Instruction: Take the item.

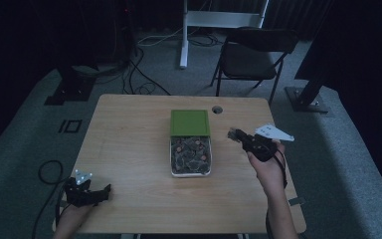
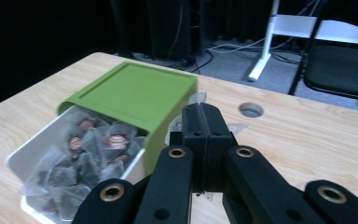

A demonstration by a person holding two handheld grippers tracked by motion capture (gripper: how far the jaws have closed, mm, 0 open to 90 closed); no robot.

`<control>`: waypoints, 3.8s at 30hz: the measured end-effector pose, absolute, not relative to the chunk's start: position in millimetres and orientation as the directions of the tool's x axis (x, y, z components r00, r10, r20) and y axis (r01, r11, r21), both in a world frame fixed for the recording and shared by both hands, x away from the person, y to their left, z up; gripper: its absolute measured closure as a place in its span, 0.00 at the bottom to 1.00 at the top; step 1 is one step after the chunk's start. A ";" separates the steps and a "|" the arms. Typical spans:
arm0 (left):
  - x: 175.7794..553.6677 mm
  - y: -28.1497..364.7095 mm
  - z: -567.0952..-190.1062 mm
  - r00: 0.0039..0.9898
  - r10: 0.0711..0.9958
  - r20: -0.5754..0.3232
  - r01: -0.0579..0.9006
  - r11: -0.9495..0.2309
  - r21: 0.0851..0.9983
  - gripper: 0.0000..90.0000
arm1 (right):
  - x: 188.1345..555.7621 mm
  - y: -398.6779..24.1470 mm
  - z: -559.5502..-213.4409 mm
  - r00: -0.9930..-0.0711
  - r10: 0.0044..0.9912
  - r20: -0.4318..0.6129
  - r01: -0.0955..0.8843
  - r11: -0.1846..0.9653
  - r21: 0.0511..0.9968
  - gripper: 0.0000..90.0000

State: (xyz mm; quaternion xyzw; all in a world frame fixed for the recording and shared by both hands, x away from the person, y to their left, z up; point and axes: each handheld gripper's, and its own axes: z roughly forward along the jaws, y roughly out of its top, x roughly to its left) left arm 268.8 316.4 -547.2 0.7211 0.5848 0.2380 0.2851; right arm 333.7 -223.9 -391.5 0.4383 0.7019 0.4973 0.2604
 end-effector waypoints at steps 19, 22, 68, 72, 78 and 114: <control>268.8 316.3 -547.3 0.202 0.979 0.009 0.707 -0.152 0.690 0.02 | 339.9 -275.8 -394.1 -0.368 0.927 0.066 0.367 0.080 0.927 1.00; 268.8 316.4 -547.3 0.202 0.979 0.009 0.708 -0.152 0.690 0.02 | 341.3 -279.9 -396.0 -0.351 0.934 0.066 0.370 0.073 0.926 1.00; 268.8 316.5 -547.2 0.203 0.979 0.010 0.708 -0.154 0.689 0.02 | 374.9 -297.1 -459.2 -0.254 0.957 0.140 0.518 0.012 0.855 0.99; 268.8 316.4 -547.2 0.203 0.979 0.010 0.708 -0.153 0.689 0.02 | 375.4 -297.5 -459.7 -0.249 0.958 0.145 0.516 0.004 0.857 0.93; 268.8 316.5 -547.2 0.203 0.979 0.010 0.708 -0.154 0.689 0.02 | 372.8 -296.7 -452.7 -0.265 0.953 0.146 0.495 0.005 0.869 0.84; 268.8 316.4 -547.2 0.203 0.979 0.010 0.708 -0.154 0.689 0.02 | 333.7 -277.4 -435.1 -0.400 0.912 0.088 0.398 0.086 0.913 0.21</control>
